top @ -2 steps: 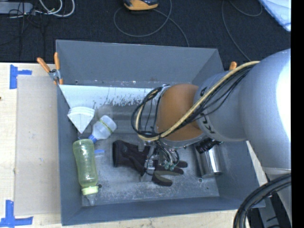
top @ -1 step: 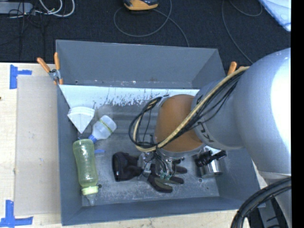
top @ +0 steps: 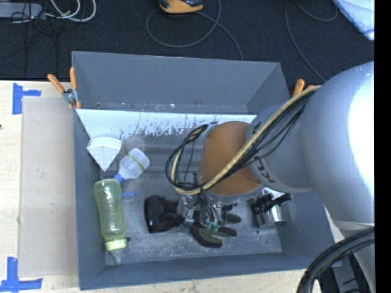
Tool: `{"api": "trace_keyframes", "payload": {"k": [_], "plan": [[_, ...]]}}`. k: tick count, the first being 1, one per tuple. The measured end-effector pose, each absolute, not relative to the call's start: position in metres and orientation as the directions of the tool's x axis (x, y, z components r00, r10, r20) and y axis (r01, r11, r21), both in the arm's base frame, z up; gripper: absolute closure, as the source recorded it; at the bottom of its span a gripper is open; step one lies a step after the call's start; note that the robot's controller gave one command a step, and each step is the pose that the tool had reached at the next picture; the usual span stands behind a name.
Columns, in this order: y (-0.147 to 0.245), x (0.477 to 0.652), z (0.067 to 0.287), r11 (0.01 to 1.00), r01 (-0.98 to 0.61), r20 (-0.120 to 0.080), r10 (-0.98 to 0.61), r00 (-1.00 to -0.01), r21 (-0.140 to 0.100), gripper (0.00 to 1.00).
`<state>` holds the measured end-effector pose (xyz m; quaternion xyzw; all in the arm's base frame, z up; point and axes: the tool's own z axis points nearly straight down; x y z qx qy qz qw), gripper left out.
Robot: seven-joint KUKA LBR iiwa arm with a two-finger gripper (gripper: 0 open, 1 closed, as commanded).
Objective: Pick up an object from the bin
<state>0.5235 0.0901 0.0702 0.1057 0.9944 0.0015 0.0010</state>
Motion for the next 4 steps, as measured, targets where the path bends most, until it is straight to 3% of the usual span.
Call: {"api": "trace_keyframes", "payload": {"k": [2,3,4], "plan": [[0.089,0.521,0.097,0.977,0.211,0.007,0.211,-0.977,0.0,1.0],[0.09,0.522,0.125,0.978,0.21,0.002,0.21,-0.978,0.002,1.0],[0.09,0.523,0.14,0.978,0.209,0.0,0.209,-0.978,0.003,1.0]]}}
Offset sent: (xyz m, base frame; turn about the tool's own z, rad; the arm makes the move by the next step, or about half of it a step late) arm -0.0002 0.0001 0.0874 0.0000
